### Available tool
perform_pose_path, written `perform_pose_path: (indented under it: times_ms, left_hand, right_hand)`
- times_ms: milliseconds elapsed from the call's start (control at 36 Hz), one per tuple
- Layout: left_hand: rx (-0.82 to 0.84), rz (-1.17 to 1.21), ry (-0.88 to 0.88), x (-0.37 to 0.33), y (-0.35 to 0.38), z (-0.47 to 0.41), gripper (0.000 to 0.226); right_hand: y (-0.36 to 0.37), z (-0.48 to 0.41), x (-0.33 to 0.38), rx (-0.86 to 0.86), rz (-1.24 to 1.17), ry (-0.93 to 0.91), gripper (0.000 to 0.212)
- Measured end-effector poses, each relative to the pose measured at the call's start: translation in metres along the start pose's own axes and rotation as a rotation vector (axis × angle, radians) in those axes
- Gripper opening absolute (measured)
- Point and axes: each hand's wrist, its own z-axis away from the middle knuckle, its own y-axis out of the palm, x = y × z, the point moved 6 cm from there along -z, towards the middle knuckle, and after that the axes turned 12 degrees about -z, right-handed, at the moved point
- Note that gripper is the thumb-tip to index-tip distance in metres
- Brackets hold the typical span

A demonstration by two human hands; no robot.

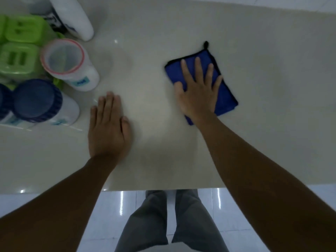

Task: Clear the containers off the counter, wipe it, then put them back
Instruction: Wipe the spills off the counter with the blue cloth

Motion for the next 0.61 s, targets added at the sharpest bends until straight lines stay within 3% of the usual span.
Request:
perform_pose_path:
  times_ms: [139, 250, 389, 611]
  left_hand:
    - [-0.047, 0.051, -0.015, 0.000, -0.002, 0.000, 0.063]
    - [-0.036, 0.082, -0.037, -0.004, -0.006, 0.006, 0.069]
    - [0.025, 0.147, 0.043, -0.040, -0.010, -0.001, 0.080]
    - [0.024, 0.182, 0.332, -0.153, -0.008, -0.027, 0.070]
  right_hand:
    - [0.032, 0.048, 0.075, 0.043, -0.019, -0.210, 0.071]
    - [0.044, 0.097, 0.074, 0.052, -0.035, -0.291, 0.072]
    - [0.033, 0.128, 0.024, 0.073, -0.068, -0.311, 0.072]
    - [-0.015, 0.128, -0.103, -0.031, -0.021, -0.079, 0.071]
